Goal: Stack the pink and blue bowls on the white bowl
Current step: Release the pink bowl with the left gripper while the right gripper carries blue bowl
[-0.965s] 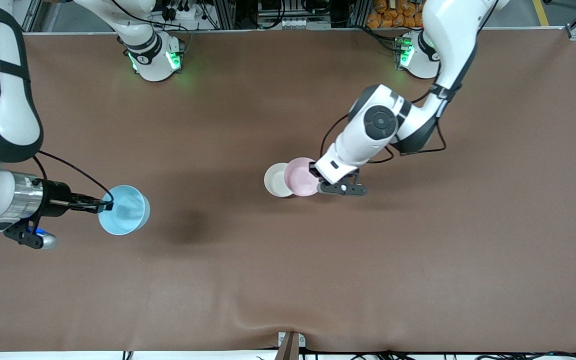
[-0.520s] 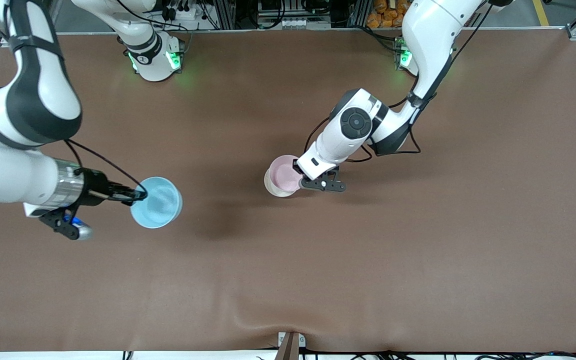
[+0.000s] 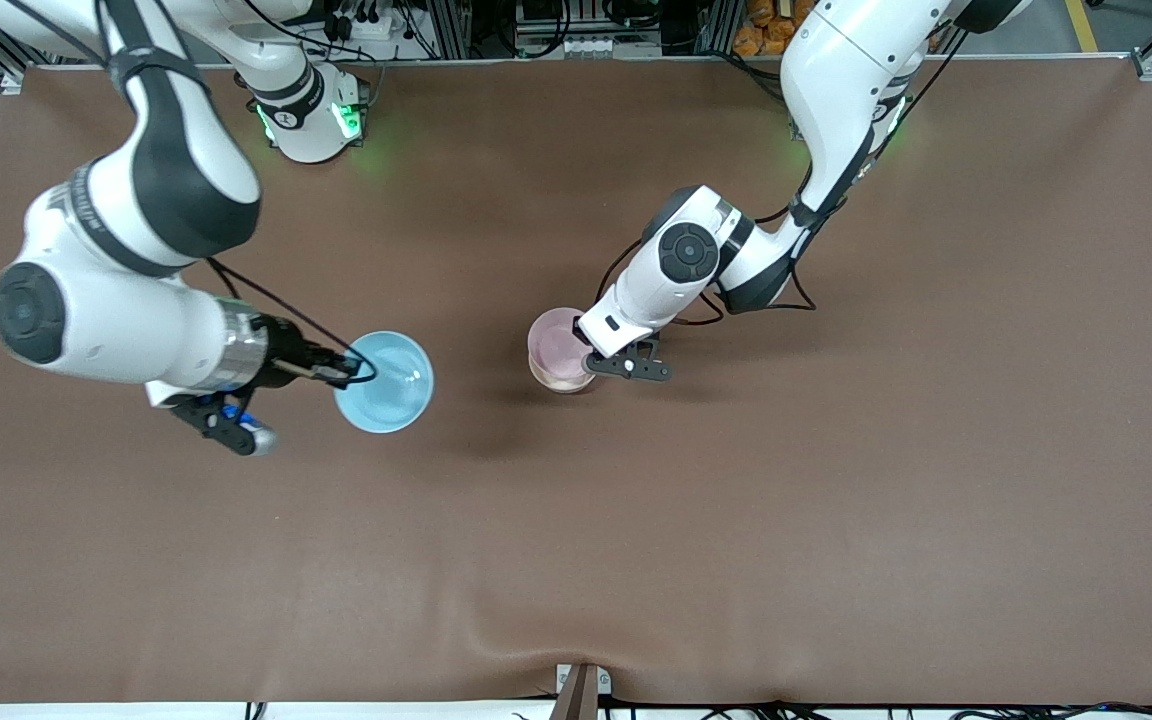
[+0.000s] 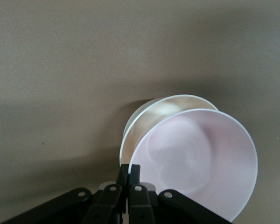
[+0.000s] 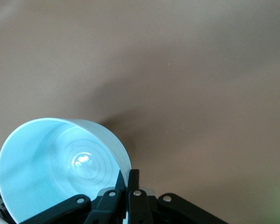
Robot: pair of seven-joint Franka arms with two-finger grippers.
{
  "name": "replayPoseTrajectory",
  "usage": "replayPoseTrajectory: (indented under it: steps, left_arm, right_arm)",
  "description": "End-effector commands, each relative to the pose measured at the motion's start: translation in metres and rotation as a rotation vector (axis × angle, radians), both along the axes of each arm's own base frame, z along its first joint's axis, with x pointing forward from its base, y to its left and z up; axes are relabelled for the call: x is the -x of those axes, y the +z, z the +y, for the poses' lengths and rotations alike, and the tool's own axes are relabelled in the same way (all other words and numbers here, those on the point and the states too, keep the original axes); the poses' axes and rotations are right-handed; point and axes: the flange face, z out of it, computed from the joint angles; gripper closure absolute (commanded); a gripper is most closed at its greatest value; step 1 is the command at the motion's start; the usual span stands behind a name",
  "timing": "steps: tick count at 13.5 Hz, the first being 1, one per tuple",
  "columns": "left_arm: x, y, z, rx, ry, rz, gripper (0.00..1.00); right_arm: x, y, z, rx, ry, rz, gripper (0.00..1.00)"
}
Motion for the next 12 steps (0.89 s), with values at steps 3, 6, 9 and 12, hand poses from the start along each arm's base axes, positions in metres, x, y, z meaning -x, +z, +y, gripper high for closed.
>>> replayPoseTrajectory:
  steps: [3,6,9,12]
  left_arm:
    - [-0.010,0.005,0.004,0.008,0.030,-0.016,0.40]
    - [-0.032,0.031,0.011,0.022,0.057,-0.062,0.00]
    - [-0.068,0.090,0.045,-0.002,0.098,-0.091,0.00]
    - [-0.108,0.175,0.129,-0.067,0.177,-0.081,0.00]
  right_arm:
    - [0.031,-0.010,0.045,0.044,-0.027,0.035,1.00]
    - [0.048,-0.022,0.079,0.054,-0.028,0.032,1.00]
    - [0.074,-0.043,0.135,0.083,-0.088,-0.017,1.00]
    - [0.096,-0.065,0.166,0.121,-0.096,-0.054,1.00]
